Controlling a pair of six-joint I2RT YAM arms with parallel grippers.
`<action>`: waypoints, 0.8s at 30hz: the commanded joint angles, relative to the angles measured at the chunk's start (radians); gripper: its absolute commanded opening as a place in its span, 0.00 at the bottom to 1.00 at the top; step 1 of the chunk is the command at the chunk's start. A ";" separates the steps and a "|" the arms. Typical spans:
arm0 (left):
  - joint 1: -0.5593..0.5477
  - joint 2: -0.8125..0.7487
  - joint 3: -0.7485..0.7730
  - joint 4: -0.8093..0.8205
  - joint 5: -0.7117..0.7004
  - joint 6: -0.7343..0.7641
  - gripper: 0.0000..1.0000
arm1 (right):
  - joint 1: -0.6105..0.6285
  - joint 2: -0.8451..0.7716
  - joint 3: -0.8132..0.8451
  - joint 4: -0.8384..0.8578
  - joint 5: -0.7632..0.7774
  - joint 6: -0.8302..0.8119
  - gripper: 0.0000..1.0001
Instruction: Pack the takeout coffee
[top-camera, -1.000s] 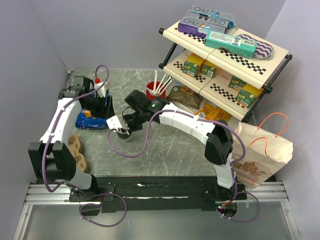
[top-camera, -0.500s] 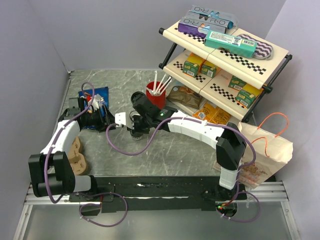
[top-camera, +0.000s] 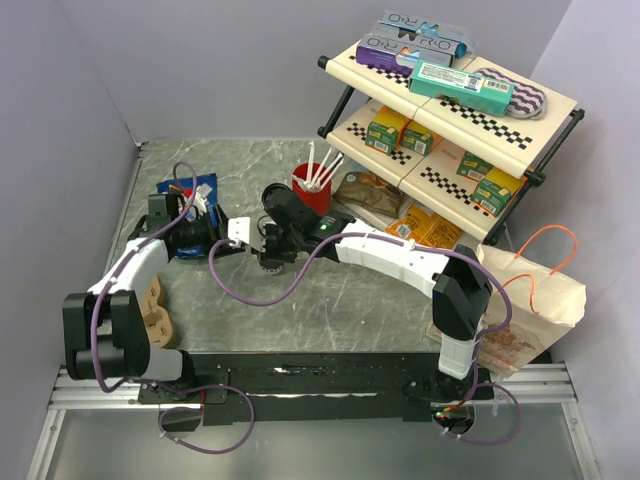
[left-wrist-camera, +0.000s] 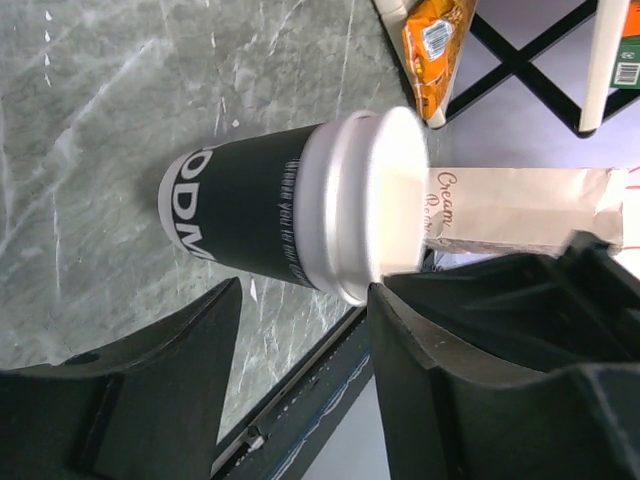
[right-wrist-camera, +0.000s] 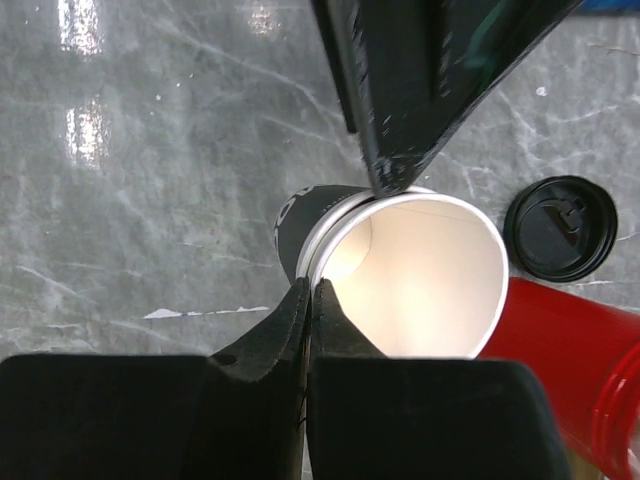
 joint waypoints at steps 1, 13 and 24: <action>-0.015 0.044 0.005 0.042 0.027 -0.005 0.57 | 0.004 -0.008 0.068 0.042 0.015 0.015 0.00; -0.037 0.110 0.048 0.038 0.030 0.000 0.56 | 0.004 0.008 0.078 0.042 0.009 0.009 0.00; -0.057 0.136 0.086 -0.051 -0.113 0.076 0.54 | 0.010 -0.002 0.092 0.134 0.089 0.003 0.00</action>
